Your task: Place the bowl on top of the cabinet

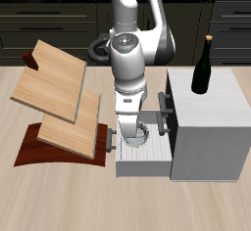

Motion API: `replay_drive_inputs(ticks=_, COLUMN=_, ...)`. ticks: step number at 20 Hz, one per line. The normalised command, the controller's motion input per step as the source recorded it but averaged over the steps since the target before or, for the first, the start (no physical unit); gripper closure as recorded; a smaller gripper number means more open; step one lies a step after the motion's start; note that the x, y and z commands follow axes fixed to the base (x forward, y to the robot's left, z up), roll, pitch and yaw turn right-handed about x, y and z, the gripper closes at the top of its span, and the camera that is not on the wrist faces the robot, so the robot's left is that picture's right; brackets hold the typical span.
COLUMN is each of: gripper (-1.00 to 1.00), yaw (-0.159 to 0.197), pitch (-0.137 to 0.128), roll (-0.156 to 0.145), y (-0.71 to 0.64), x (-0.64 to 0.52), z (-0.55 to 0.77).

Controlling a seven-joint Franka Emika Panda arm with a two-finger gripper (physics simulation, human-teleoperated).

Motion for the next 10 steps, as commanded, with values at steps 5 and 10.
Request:
replay_drive_inputs(ticks=5, gripper=1.0, yaw=-0.015, pitch=-0.019, roll=-0.01, y=-0.01, x=-0.05, z=0.29)
replay_drive_inputs(ticks=10, gripper=1.0, yaw=-0.018, pitch=-0.04, roll=-0.024, y=-0.02, x=-0.13, z=0.39)
